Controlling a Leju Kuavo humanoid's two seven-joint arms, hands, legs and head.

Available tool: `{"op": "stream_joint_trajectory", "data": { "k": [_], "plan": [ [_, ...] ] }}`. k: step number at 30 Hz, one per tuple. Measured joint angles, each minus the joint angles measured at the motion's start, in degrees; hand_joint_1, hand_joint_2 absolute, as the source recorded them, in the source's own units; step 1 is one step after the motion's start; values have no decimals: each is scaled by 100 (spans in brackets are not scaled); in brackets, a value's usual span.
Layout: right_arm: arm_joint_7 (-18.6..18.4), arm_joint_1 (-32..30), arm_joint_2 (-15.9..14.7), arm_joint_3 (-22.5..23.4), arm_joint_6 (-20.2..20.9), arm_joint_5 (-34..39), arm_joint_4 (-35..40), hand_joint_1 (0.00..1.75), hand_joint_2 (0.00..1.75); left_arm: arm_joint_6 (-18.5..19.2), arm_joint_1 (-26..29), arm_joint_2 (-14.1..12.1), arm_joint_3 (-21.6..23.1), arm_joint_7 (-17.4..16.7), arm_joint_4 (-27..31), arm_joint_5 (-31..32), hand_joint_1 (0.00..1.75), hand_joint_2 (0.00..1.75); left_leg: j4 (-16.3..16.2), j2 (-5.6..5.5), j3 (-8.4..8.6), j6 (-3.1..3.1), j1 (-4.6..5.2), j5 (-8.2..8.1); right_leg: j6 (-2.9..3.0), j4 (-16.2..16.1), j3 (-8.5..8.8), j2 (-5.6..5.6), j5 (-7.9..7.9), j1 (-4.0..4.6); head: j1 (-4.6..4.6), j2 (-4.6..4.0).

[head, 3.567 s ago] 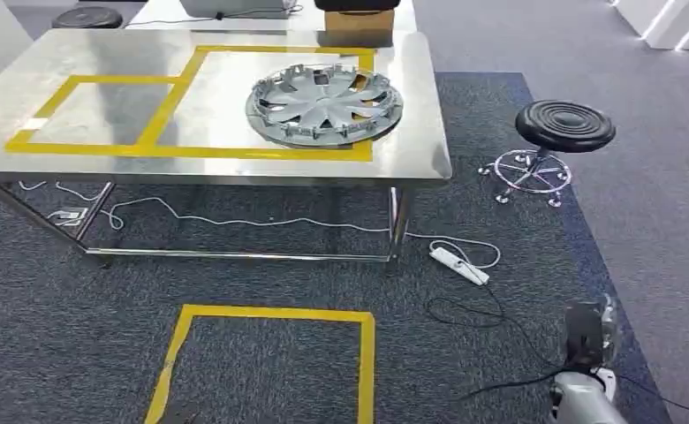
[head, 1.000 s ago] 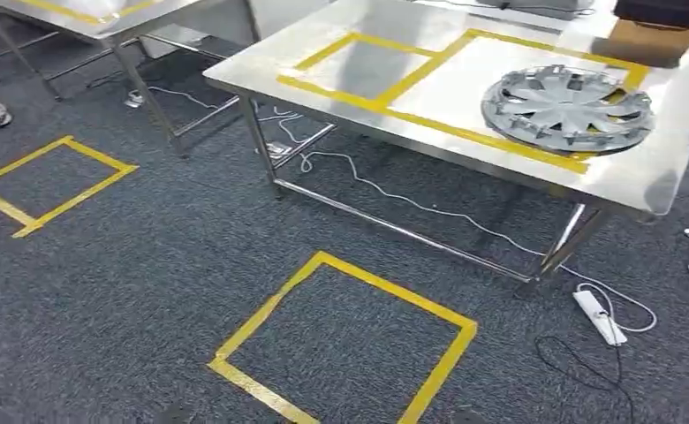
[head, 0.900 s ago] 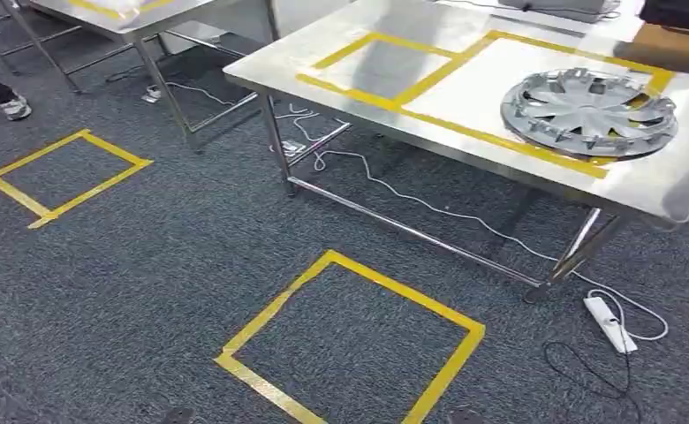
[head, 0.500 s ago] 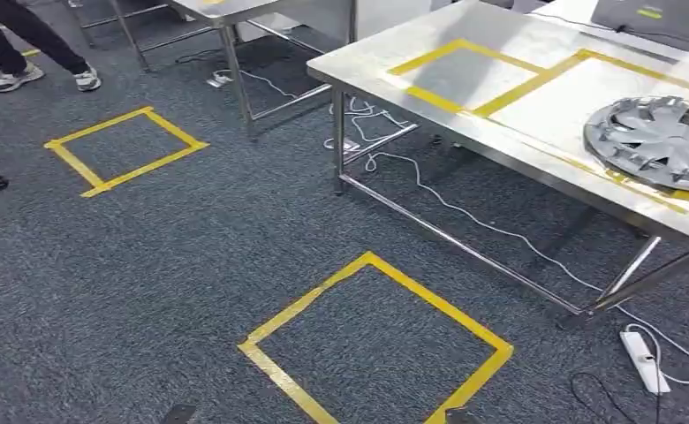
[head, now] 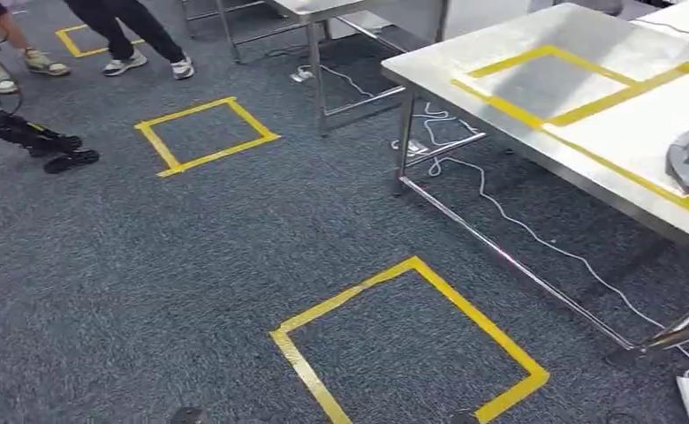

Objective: Take the parts from the cabinet and place them on the table.

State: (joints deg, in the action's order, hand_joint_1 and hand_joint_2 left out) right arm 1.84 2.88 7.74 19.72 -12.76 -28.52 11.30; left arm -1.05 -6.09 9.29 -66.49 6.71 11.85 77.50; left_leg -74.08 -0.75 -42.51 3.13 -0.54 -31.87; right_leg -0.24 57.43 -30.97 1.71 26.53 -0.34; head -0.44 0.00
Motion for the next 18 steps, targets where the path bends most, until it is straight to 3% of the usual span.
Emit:
{"op": "stream_joint_trajectory", "data": {
  "k": [1,2,3,4,5,6,9,10,11,12,14,15,16,18],
  "plan": [
    [7,8,0,0,0,4,2,0,0,0,13,0,-2,0,0,0,0,0,62,6,50,3,-1,96,-1,0,3,73,1,0,4,0],
    [26,19,0,0,-2,7,0,0,0,-4,16,0,-4,6,0,-2,0,0,355,21,214,1,-2,298,-8,0,7,144,6,-1,4,0],
    [37,30,2,2,-2,7,2,0,0,-13,12,-2,-4,26,0,-4,0,0,858,93,495,-6,-1,546,-21,1,17,215,14,-3,2,0],
    [50,38,0,2,-4,4,2,0,0,-15,0,-2,-4,57,0,-4,0,0,1357,294,796,-10,1,726,-42,3,36,272,26,-1,4,0],
    [61,38,-2,2,-9,7,2,0,0,-13,-23,15,-4,103,0,0,0,0,1656,562,987,-4,21,737,-86,20,31,313,51,48,15,0],
    [81,37,-5,2,-15,11,2,0,0,-11,-60,15,-4,133,0,2,0,0,1743,467,978,-105,32,711,-122,66,14,370,87,72,22,0],
    [133,76,-5,7,-24,48,2,0,0,-11,-38,11,-4,247,0,9,0,0,1738,283,938,-228,57,724,-196,18,83,555,86,61,2,0],
    [146,92,-5,9,-24,50,2,0,0,-11,-28,11,-4,267,0,9,0,0,1753,233,947,-273,23,753,-252,53,48,417,131,19,0,0],
    [159,96,-5,9,-24,50,2,0,0,-11,-32,13,-4,280,0,9,0,0,1753,186,943,-302,20,758,-271,244,-9,123,281,13,-26,0],
    [173,93,-5,11,-24,50,2,0,0,-11,-55,15,-4,291,0,9,0,0,1753,124,936,-335,20,764,-274,608,-174,-25,495,15,-37,0],
    [181,67,-5,11,-24,50,0,0,0,-11,-79,15,-4,293,0,13,0,0,1751,-29,926,-353,30,766,-282,1588,-645,-148,907,20,-50,0],
    [194,55,-7,13,-26,44,0,0,0,-30,-74,11,-4,289,0,31,0,0,1751,-95,927,-356,37,767,-273,1860,-803,-160,957,22,-50,0],
    [227,52,-7,13,-31,37,0,0,0,-74,-65,7,-4,247,0,37,0,0,1748,-172,930,-356,39,767,-258,1853,-839,-164,863,24,-48,0],
    [289,63,-7,15,-48,7,0,0,0,-96,-55,-7,-4,157,0,37,0,0,1746,-321,949,-354,39,768,-222,1140,-546,-202,375,22,-48,0]
  ]
}}
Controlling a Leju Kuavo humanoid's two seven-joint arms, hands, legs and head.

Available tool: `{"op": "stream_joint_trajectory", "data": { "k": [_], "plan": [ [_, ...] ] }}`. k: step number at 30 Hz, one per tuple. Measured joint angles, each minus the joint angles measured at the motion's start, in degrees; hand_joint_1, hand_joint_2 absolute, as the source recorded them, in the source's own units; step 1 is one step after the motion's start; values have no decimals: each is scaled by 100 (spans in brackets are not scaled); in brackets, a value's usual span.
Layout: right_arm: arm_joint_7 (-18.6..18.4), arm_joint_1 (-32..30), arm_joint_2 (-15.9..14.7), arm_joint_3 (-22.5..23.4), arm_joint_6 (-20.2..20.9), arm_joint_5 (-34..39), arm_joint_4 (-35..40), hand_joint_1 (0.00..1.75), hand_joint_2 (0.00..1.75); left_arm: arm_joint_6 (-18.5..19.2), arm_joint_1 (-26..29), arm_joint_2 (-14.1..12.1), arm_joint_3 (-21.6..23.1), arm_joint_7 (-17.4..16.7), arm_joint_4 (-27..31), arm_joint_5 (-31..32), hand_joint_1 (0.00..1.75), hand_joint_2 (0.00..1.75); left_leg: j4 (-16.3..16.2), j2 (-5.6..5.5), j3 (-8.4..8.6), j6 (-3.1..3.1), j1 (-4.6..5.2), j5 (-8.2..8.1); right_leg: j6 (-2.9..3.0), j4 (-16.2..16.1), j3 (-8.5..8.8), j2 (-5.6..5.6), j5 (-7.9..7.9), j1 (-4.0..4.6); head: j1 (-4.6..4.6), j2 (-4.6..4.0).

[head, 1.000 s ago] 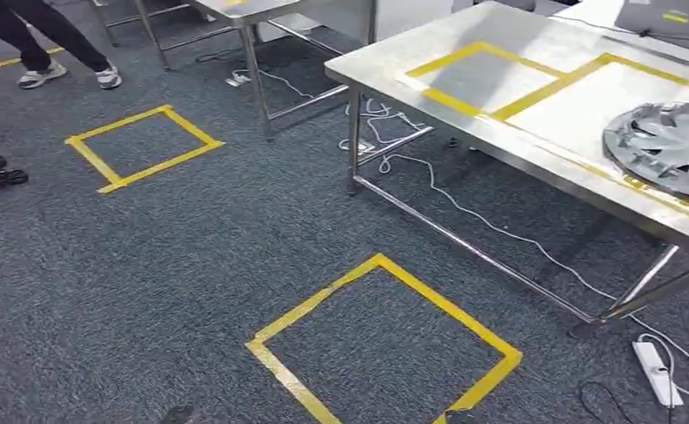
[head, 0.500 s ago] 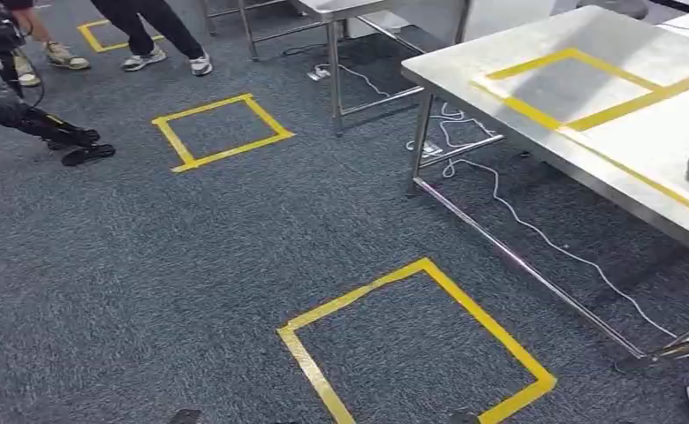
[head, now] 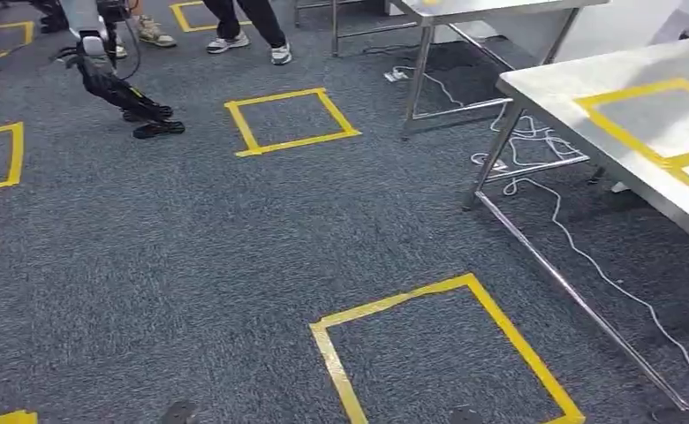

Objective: Take the parts from the cabinet and place them on the table.

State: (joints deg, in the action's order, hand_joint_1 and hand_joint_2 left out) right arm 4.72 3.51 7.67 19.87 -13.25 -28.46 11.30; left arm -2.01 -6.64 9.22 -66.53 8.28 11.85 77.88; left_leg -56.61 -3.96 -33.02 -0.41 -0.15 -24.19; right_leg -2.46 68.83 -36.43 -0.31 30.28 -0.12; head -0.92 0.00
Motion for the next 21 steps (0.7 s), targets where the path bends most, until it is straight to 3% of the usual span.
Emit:
{"op": "stream_joint_trajectory", "data": {
  "k": [1,2,3,6,7,8,9,11,12,13,14,16,17,18,19,21],
  "plan": [
    [-2,6,-2,0,-9,-22,0,0,0,13,-1,-2,0,-22,0,7,0,0,-1,-70,12,8,-4,1,15,-518,238,-104,-268,-12,-2,0],
    [-31,4,-9,0,-11,-53,0,0,0,15,-1,0,0,-35,0,7,0,0,-1,-133,10,24,-11,1,16,-934,414,-399,-395,-43,-4,0],
    [-85,-1,-11,0,-9,-68,-7,0,0,17,-15,0,0,-52,0,7,0,0,-42,-204,-22,63,22,-5,17,-1070,475,-464,-343,-70,9,0],
    [-166,12,-22,0,9,-120,-7,0,0,11,28,2,0,-48,0,7,0,0,24,-349,-62,187,-42,64,83,-1030,477,-331,-362,-1,4,0],
    [-166,12,-22,0,13,-142,-7,0,0,9,36,0,0,-44,0,15,0,0,17,-399,-72,223,-41,59,139,-1103,488,-263,-401,-34,7,0],
    [-157,21,-22,0,24,-160,-7,0,0,9,44,0,0,-37,0,17,0,0,-89,-87,-123,228,-11,-55,178,-1137,518,-190,-424,-32,13,0],
    [-138,20,-24,0,26,-166,-7,0,0,7,29,2,2,-33,0,20,0,0,-401,114,-276,243,-2,-273,211,-1153,521,-128,-433,-26,57,0],
    [-114,0,-28,0,31,-166,-7,0,0,7,-5,2,2,-15,0,15,0,0,-1321,280,-721,273,-6,-708,224,-1153,515,45,-425,-4,57,0],
    [-60,-3,-33,2,31,-140,-7,0,0,7,-3,2,2,13,0,13,0,0,-1670,308,-888,283,-8,-811,229,-1153,512,121,-421,-1,52,0],
    [-4,7,-35,7,31,-111,-7,0,0,7,6,2,2,37,0,11,0,0,-1760,317,-929,291,-10,-775,229,-1152,513,188,-419,-1,57,0],
    [41,28,-35,13,22,-70,-7,0,0,11,10,2,2,39,0,4,0,0,-1589,325,-835,294,-16,-611,226,-1152,513,246,-416,-2,57,0],
    [92,67,-35,72,-29,-13,-7,0,0,11,2,-7,0,22,0,-24,0,0,-674,429,-328,285,-22,-135,205,-1152,536,358,-402,-6,57,0],
    [98,79,-39,103,-59,-17,-7,0,0,11,-4,-9,0,-9,0,-41,0,0,-232,661,-60,278,-17,2,176,-1147,558,391,-386,16,61,0],
    [101,77,-46,116,-66,-30,-7,0,0,13,-22,-4,0,-20,0,-46,0,0,25,800,63,289,9,-43,132,-1100,541,426,-349,73,79,0],
    [98,79,-52,133,-66,-50,-7,0,0,24,-37,-4,0,-19,0,-46,0,0,-5,707,28,183,5,-39,115,-1111,543,482,-345,73,65,0],
    [100,79,-57,146,-70,-59,-7,0,0,26,-8,-18,0,11,0,-48,0,0,0,606,5,127,32,-51,67,-1131,582,584,-339,62,44,0]
  ]
}}
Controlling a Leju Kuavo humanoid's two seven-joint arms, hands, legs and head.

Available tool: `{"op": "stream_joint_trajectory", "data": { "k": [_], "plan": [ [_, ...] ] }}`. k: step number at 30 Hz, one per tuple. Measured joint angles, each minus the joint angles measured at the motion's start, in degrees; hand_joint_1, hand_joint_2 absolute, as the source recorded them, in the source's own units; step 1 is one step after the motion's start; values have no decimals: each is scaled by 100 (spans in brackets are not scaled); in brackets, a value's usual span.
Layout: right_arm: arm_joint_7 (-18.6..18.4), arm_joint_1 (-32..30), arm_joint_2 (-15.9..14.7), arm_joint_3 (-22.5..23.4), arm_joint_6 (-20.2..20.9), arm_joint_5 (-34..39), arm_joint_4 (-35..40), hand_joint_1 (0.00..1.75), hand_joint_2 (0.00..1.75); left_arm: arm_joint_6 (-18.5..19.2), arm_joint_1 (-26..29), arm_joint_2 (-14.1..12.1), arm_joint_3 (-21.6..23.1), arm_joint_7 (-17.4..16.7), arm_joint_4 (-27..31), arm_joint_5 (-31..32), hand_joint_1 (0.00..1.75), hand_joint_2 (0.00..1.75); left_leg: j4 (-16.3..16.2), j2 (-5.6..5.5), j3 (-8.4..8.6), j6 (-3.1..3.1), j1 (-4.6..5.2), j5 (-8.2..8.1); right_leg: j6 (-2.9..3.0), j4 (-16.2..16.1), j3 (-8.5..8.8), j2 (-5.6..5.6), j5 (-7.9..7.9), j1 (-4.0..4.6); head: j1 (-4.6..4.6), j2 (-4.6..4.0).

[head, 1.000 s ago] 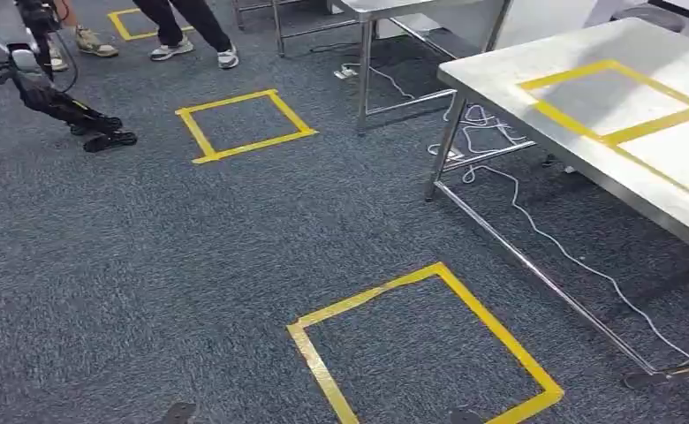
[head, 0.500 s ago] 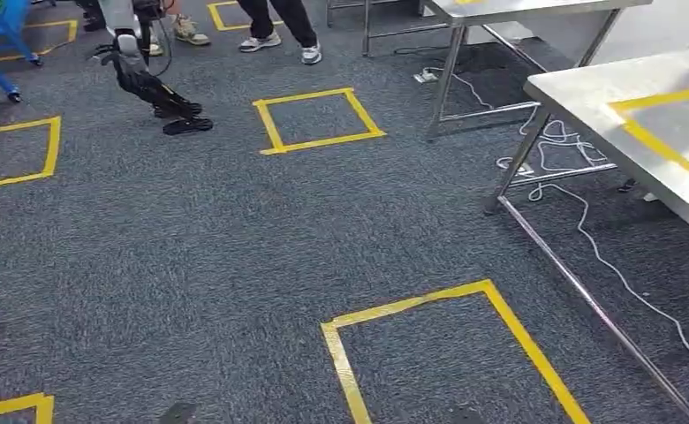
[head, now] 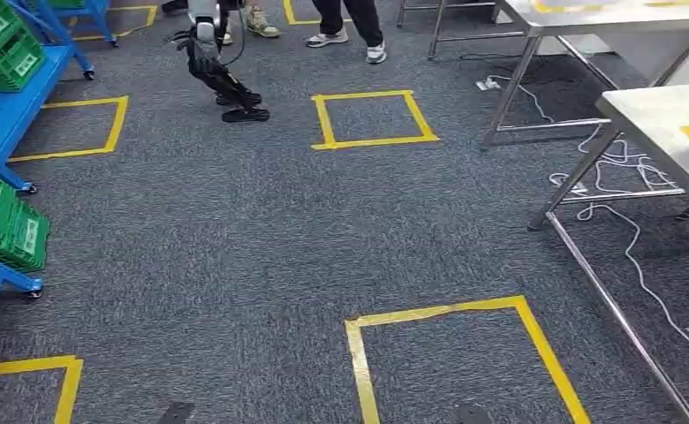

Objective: Take the parts from the cabinet and place them on the table.

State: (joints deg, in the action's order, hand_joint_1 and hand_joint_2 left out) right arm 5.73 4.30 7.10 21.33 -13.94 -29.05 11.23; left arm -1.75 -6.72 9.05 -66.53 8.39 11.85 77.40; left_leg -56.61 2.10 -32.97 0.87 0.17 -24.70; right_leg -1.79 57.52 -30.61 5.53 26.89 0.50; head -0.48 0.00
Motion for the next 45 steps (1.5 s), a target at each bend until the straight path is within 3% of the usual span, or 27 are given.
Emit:
{"op": "stream_joint_trajectory", "data": {
  "k": [1,3,5,7,8,10,11,12,16,18,19,21,22,23,25,26,27,31,32,34,36,38,39,41,42,43,45],
  "plan": [
    [4,2,0,2,0,2,0,0,0,-2,14,-7,-2,22,0,-4,0,0,22,-57,4,-48,-17,25,-41,13,13,33,23,-11,9,0],
    [9,-1,0,7,0,4,0,0,0,-13,20,-13,-4,26,0,-7,0,0,28,-137,7,-109,-42,45,-106,341,-135,-365,277,-45,-28,0],
    [-13,-38,0,28,7,9,-2,0,0,-22,2,-11,-4,0,0,-7,0,0,27,-249,0,-144,-39,48,-123,1291,-570,-512,721,-51,-39,0],
    [-28,-65,2,44,13,2,-7,0,0,-24,15,-11,-4,-31,0,-4,0,0,24,-368,0,-144,-35,48,-120,1855,-891,-536,846,-52,-50,0],
    [-29,-67,7,46,18,-9,-9,0,0,-18,22,-13,-7,-41,0,0,0,0,22,-426,3,-143,-35,48,-113,1736,-866,-537,705,-53,-50,0],
    [-28,-58,9,46,18,-9,-9,0,0,-13,21,-7,-7,-59,0,7,0,0,16,-555,23,-133,-41,46,-100,882,-487,-594,176,-76,-48,0],
    [-26,-58,9,46,18,-13,-9,0,0,-7,17,-2,-7,-59,0,11,0,0,9,-615,29,-111,-46,41,-112,370,-244,-759,-64,-111,-52,0],
    [-24,-60,18,46,18,-24,-15,0,0,-7,9,-7,-7,-59,0,13,0,0,-16,-668,4,-64,-16,36,-124,139,-147,-1055,-10,-144,-55,0],
    [4,-58,26,46,20,-79,-17,0,0,-20,45,0,-7,-33,0,15,0,0,20,-856,-62,84,-72,112,3,101,-130,-892,-42,-103,-48,0],
    [20,-49,37,48,20,-94,-17,0,0,-22,45,11,-7,-31,0,20,0,0,-214,-462,-174,116,-45,-111,97,54,-116,-766,-74,-114,-2,0],
    [20,-54,37,48,17,-92,-17,0,0,-24,28,13,-7,-28,0,22,0,0,-589,-367,-355,133,-45,-336,112,54,-123,-695,-74,-102,15,0],
    [20,-73,37,50,13,-92,-17,0,0,-24,12,20,-7,-28,0,31,0,0,-1538,-301,-797,156,-49,-748,132,54,-133,-534,-63,-81,11,0],
    [20,-73,37,55,15,-92,-17,0,0,-24,21,26,-7,-28,0,39,0,0,-1794,-299,-913,163,-51,-793,135,55,-133,-465,-60,-75,11,0],
    [20,-69,37,59,13,-92,-18,0,0,-24,36,26,-7,-28,0,46,0,0,-1757,-297,-875,163,-51,-699,136,55,-129,-408,-60,-74,13,0],
    [26,-56,37,68,13,-79,-17,0,0,-24,43,22,-7,-28,0,46,0,0,-1045,-252,-488,142,-51,-266,126,55,-115,-309,-53,-74,13,0],
    [26,-50,37,74,13,-74,-17,0,0,-24,38,22,-4,-28,0,46,0,0,-557,-118,-210,124,-46,-61,114,56,-98,-269,-45,-74,13,0],
    [28,-49,37,79,13,-74,-18,0,0,-24,28,24,-4,-28,0,46,0,0,-179,188,14,102,-30,7,91,58,-86,-234,-33,-46,18,0],
    [31,-43,37,96,4,-70,-18,0,0,-26,14,22,-7,-55,0,46,0,0,-27,47,-2,-23,25,-24,-27,61,-72,-26,-15,-8,-2,0],
    [31,-38,37,96,4,-70,-17,0,0,-26,22,26,-7,-66,0,46,0,0,5,-4,17,-75,-14,7,-73,74,-87,-62,22,-25,13,0],
    [28,-35,37,96,4,-68,-17,0,0,-28,15,28,-7,-68,0,46,0,0,5,-92,11,-120,-28,18,-128,503,-265,-402,312,-45,-50,0],
    [17,-56,37,96,4,-66,-17,0,0,-28,1,42,-7,-74,0,55,0,0,4,-218,2,-150,-27,23,-152,1472,-723,-505,729,-52,-59,0],
    [15,-74,37,98,4,-63,-18,0,0,-28,13,44,-7,-83,0,57,0,0,1,-332,5,-150,-27,24,-149,1821,-936,-531,730,-53,-61,0],
    [15,-73,37,98,4,-63,-17,0,0,-28,21,44,-7,-83,0,57,0,0,0,-386,10,-149,-28,25,-145,1616,-866,-533,549,-58,-61,0],
    [15,-59,35,101,2,-63,-17,0,0,-28,19,53,-7,-83,0,57,0,0,-2,-512,31,-124,-37,30,-130,645,-408,-610,15,-86,-59,0],
    [15,-58,35,101,2,-66,-17,0,0,-28,15,52,-7,-83,0,57,0,0,-4,-551,28,-93,-38,26,-142,224,-212,-831,-86,-124,-63,0],
    [15,-52,39,98,2,-68,-20,0,0,-28,3,50,-7,-83,0,57,0,0,-50,-609,-12,-52,-4,18,-120,96,-142,-899,-23,-136,-66,0],
    [17,-44,39,101,2,-70,-20,0,0,-28,13,48,-7,-83,0,57,0,0,-7,-671,-40,18,-27,72,-54,134,-173,-838,-42,-103,-57,0]
  ]
}}
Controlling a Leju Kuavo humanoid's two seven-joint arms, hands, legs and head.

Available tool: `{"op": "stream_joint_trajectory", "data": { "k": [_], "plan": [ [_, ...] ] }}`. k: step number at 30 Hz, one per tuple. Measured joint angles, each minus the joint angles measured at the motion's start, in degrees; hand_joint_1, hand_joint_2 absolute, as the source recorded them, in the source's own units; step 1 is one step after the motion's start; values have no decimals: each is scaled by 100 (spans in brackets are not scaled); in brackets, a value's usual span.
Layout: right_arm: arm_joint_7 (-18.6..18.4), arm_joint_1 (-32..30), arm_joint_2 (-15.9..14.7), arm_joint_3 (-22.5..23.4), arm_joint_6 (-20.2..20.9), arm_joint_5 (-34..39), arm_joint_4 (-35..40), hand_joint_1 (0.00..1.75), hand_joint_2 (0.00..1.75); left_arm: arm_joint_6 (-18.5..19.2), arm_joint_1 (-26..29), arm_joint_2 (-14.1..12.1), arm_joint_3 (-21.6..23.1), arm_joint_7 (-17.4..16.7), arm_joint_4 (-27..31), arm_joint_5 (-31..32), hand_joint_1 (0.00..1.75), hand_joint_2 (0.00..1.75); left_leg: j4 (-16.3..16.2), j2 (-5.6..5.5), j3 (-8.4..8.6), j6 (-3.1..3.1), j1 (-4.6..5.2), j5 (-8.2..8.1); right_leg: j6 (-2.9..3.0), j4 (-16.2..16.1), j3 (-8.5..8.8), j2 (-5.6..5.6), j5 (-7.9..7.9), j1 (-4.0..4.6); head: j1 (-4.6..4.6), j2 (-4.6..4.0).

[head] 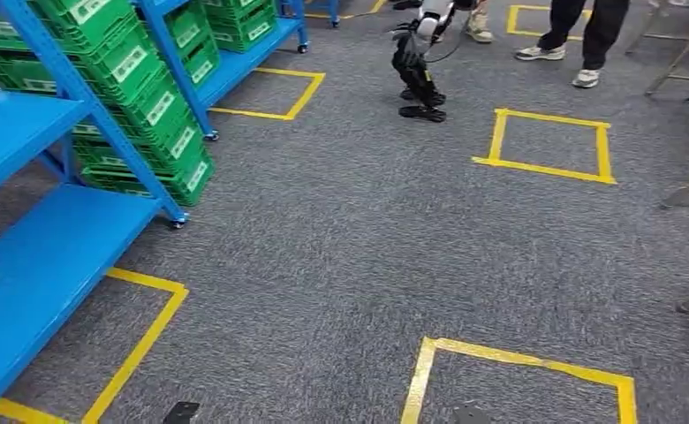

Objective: Take the parts from the cabinet and place them on the table.

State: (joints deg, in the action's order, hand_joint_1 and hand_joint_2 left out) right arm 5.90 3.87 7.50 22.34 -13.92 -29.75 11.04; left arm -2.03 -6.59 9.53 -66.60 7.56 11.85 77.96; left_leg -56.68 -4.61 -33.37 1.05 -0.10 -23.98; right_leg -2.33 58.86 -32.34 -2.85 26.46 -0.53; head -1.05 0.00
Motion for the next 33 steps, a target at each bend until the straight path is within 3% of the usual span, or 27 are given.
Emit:
{"op": "stream_joint_trajectory", "data": {
  "k": [2,3,4,6,7,8,9,11,12,13,14,17,18,19,20,22,23,24,25,26,27,28,32,33],
  "plan": [
    [20,-4,0,4,0,-7,2,0,0,0,30,-2,0,0,0,7,0,0,12,-30,-14,67,-25,2,97,-47,5,84,-50,-8,-2,0],
    [26,5,0,4,2,-9,2,0,0,0,38,-2,0,0,0,7,0,0,-70,177,-45,86,-14,-92,131,-57,9,124,-65,-7,5,0],
    [35,3,0,7,2,-13,2,0,0,2,26,0,0,0,0,7,0,0,-360,299,-176,104,-8,-306,170,-62,3,167,-68,-2,53,0],
    [35,-19,0,7,2,-13,2,0,0,9,1,0,0,2,0,7,0,0,-1264,367,-595,130,-9,-758,188,-62,-12,296,-60,14,59,0],
    [35,-25,-2,11,2,-13,2,0,0,9,4,0,0,0,0,7,0,0,-1668,369,-781,137,-9,-895,190,-62,-21,359,-59,20,59,0],
    [35,-23,-2,11,2,-13,2,0,0,11,20,0,0,2,0,7,0,0,-1792,370,-836,136,-9,-876,190,-61,-23,416,-59,23,57,0],
    [35,-18,0,11,2,-13,2,0,0,11,33,0,0,2,0,7,0,0,-1657,372,-755,132,-8,-735,189,-61,-21,456,-59,23,61,0],
    [48,-8,0,13,2,-13,2,0,0,9,32,-2,2,4,0,9,0,0,-789,459,-282,107,-7,-256,181,-60,-2,551,-54,22,59,0],
    [55,-6,0,13,2,-13,2,0,0,9,23,-2,2,15,0,9,0,0,-315,646,-8,85,0,-88,163,-60,16,592,-44,28,61,0],
    [70,-12,0,15,2,-11,2,0,0,-2,6,4,4,28,0,9,0,0,-45,813,112,93,33,-107,123,-25,8,623,-19,83,76,0],
    [83,-13,-2,15,0,-11,2,0,0,-13,-16,7,4,46,0,9,0,0,-14,747,113,29,31,-140,100,-21,-9,654,-17,91,73,0],
    [87,2,0,17,0,-9,2,0,0,-22,26,4,4,66,0,7,0,0,18,610,94,-69,31,-119,14,-57,46,796,-5,83,59,0],
    [90,3,-2,17,0,-9,2,0,0,-22,35,4,4,68,0,7,0,0,32,579,111,-102,1,-99,-40,15,10,609,56,59,50,0],
    [94,3,0,17,0,-9,2,0,0,-22,27,4,4,68,0,7,0,0,32,536,110,-130,-7,-93,-63,234,-84,421,216,47,15,0],
    [92,-2,-2,20,0,-7,2,0,0,-22,13,11,4,70,0,9,0,0,32,494,105,-156,-9,-90,-74,639,-267,348,432,39,0,0],
    [83,-22,-2,24,0,2,2,0,0,-24,14,15,7,70,0,15,0,0,29,385,103,-161,-7,-88,-95,1586,-722,306,815,42,-6,0],
    [70,-29,-2,26,2,6,2,0,0,-39,23,13,7,70,0,22,0,0,27,334,105,-161,-7,-88,-92,1776,-839,305,825,40,-4,0],
    [52,-30,-2,31,2,13,2,0,0,-44,28,13,7,68,0,24,0,0,24,278,107,-160,-9,-88,-92,1663,-810,306,683,35,-9,0],
    [31,-28,-2,33,2,13,2,0,0,-48,28,13,7,68,0,24,0,0,22,218,112,-156,-16,-88,-92,1329,-665,301,451,22,-6,0],
    [17,-25,-2,35,2,13,2,0,0,-48,26,20,7,66,0,24,0,0,14,153,120,-144,-29,-92,-96,837,-430,262,181,4,-4,0],
    [15,-25,-4,39,2,13,2,0,0,-50,21,24,9,59,0,24,0,0,-1,101,124,-113,-44,-106,-114,299,-166,152,-61,-24,-6,0],
    [9,-23,-2,39,2,13,-2,0,0,-52,17,17,9,57,0,24,0,0,-23,51,102,-59,-19,-116,-139,56,-43,-95,11,-58,-17,0],
    [-52,-15,-2,48,2,13,-4,0,0,-59,42,20,9,15,0,48,0,0,18,-99,53,81,-59,-47,29,23,-33,22,-17,-14,-17,0],
    [-61,-12,-2,50,2,9,-4,0,0,-59,45,20,9,7,0,55,0,0,-2,-36,38,99,-62,-85,83,-10,-24,85,-43,-41,-18,0]
  ]
}}
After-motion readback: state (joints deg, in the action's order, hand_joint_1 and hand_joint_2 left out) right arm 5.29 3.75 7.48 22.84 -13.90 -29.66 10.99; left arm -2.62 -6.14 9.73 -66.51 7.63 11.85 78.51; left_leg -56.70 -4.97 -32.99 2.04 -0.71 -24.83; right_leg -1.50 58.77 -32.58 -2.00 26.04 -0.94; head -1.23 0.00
